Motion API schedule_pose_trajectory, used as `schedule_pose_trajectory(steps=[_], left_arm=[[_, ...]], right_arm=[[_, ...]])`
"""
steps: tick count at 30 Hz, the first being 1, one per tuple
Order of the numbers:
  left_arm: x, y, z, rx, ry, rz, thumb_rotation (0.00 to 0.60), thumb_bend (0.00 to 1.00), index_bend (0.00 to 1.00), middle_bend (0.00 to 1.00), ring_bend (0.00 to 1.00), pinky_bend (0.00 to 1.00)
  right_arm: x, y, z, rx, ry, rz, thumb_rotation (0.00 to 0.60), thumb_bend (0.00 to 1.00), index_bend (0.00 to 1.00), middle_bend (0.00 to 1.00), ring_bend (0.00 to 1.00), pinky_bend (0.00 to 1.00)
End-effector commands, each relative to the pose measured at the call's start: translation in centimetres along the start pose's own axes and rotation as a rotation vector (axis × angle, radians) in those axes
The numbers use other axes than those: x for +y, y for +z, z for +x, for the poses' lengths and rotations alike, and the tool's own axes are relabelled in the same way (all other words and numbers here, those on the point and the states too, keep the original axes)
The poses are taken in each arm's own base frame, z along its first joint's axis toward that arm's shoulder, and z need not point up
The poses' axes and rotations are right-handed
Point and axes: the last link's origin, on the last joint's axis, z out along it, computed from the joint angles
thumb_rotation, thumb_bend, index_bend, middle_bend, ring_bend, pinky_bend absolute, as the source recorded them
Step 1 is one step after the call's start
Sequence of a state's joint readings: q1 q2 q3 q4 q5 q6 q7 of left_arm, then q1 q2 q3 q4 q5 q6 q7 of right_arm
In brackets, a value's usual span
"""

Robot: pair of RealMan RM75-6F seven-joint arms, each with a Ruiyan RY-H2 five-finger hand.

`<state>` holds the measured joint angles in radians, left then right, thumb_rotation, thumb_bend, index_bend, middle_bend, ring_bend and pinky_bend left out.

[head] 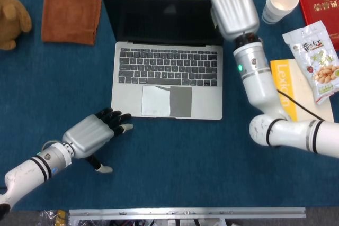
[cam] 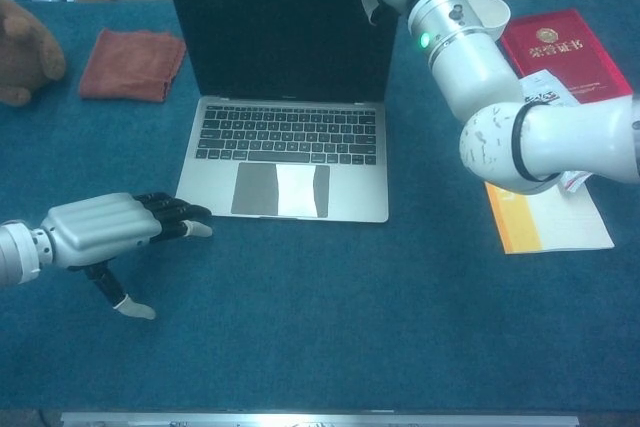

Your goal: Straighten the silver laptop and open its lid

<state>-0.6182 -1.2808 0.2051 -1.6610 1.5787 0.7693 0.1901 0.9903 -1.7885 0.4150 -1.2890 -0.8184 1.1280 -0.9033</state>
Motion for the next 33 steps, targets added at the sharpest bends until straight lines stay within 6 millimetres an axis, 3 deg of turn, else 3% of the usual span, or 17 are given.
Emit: schedule_pose_trajectory(steps=[1, 7, 14, 19, 25, 30, 32, 33], left_arm=[[0.0, 0.0, 0.0, 0.001, 0.0, 0.001, 0.354, 0.11, 0.0, 0.0, 0.0, 0.04], [0.1, -0.1, 0.2, 0.006, 0.003, 0.003, 0.355, 0.11, 0.0, 0.0, 0.0, 0.04], [-0.3, -0.5, 0.7, 0.023, 0.014, 0.024, 0.355, 0.11, 0.0, 0.0, 0.0, 0.04], [-1.1, -1.3, 1.5, 0.064, 0.008, 0.069, 0.357, 0.11, 0.0, 0.0, 0.0, 0.04], [-3.3, -3.2, 2.7, 0.151, 0.01, 0.171, 0.357, 0.11, 0.0, 0.0, 0.0, 0.04], [-5.7, -5.5, 3.1, 0.219, -0.038, 0.28, 0.368, 0.11, 0.0, 0.0, 0.0, 0.04], [-6.6, -6.5, 3.2, 0.247, -0.056, 0.322, 0.43, 0.11, 0.0, 0.0, 0.0, 0.04], [-7.1, -7.1, 3.2, 0.265, -0.069, 0.35, 0.492, 0.11, 0.0, 0.0, 0.0, 0.04]], right_arm=[[0.4, 0.6, 0.1, 0.001, -0.005, -0.02, 0.6, 0.48, 0.0, 0.0, 0.0, 0.06], [0.6, 0.7, 0.2, 0.001, 0.011, -0.019, 0.6, 0.48, 0.0, 0.0, 0.0, 0.06], [0.3, -0.7, 1.5, 0.03, 0.066, 0.046, 0.6, 0.48, 0.0, 0.0, 0.0, 0.06], [1.3, -2.2, 2.4, 0.044, 0.095, 0.068, 0.6, 0.48, 0.0, 0.0, 0.0, 0.06], [3.7, -4.5, 3.5, 0.046, 0.137, 0.065, 0.6, 0.48, 0.0, 0.0, 0.0, 0.06], [6.9, -7.2, 4.5, 0.06, 0.153, 0.052, 0.6, 0.48, 0.0, 0.0, 0.0, 0.06], [8.1, -8.3, 4.8, 0.06, 0.158, 0.048, 0.6, 0.48, 0.0, 0.0, 0.0, 0.06], [8.9, -9.1, 5.0, 0.056, 0.157, 0.043, 0.6, 0.48, 0.0, 0.0, 0.0, 0.06]])
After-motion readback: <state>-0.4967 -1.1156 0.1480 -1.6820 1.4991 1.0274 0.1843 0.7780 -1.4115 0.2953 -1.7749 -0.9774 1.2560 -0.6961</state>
